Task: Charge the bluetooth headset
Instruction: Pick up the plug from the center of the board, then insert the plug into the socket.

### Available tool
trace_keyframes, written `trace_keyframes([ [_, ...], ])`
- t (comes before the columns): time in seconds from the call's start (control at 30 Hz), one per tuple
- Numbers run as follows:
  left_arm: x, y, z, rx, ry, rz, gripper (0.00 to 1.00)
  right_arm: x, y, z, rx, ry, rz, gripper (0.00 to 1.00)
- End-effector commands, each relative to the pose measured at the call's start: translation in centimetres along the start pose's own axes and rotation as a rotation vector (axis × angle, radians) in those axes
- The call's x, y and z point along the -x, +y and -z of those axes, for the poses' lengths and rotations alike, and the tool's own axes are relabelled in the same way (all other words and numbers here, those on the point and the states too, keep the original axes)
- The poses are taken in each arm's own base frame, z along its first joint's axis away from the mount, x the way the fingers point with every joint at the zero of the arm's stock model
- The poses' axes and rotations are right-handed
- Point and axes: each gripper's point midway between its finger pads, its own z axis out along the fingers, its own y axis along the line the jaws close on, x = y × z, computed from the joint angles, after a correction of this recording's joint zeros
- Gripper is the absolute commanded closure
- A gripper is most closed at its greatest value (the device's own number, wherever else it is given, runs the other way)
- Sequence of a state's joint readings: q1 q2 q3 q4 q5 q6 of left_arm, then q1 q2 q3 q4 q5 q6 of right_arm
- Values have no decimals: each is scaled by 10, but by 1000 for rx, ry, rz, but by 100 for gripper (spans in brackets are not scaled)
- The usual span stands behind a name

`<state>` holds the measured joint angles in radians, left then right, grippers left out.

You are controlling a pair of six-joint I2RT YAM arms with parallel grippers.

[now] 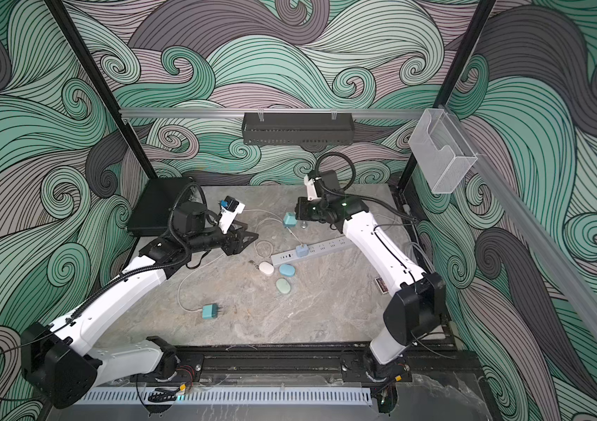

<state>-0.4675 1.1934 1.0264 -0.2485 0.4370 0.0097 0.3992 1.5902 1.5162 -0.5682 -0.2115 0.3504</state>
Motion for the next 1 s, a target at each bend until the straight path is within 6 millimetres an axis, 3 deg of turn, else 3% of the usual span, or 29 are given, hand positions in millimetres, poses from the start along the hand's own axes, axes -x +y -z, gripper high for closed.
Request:
trace_keyframes([
  [0.0, -12, -2, 6, 12, 25, 41, 41, 17, -23, 6, -40, -104, 135, 100],
  [0.1, -23, 3, 5, 41, 42, 91, 41, 11, -48, 0, -78, -130, 211, 100],
  [0.37, -46, 2, -4, 15, 118, 188, 41, -25, -82, -20, -122, -91, 319, 100],
  [0.6, -51, 1, -8, 4, 133, 207, 42, -50, -98, -40, -125, -49, 317, 100],
  [0.97, -60, 1, -13, -4, 149, 239, 43, -71, -121, -47, -144, -52, 325, 100],
])
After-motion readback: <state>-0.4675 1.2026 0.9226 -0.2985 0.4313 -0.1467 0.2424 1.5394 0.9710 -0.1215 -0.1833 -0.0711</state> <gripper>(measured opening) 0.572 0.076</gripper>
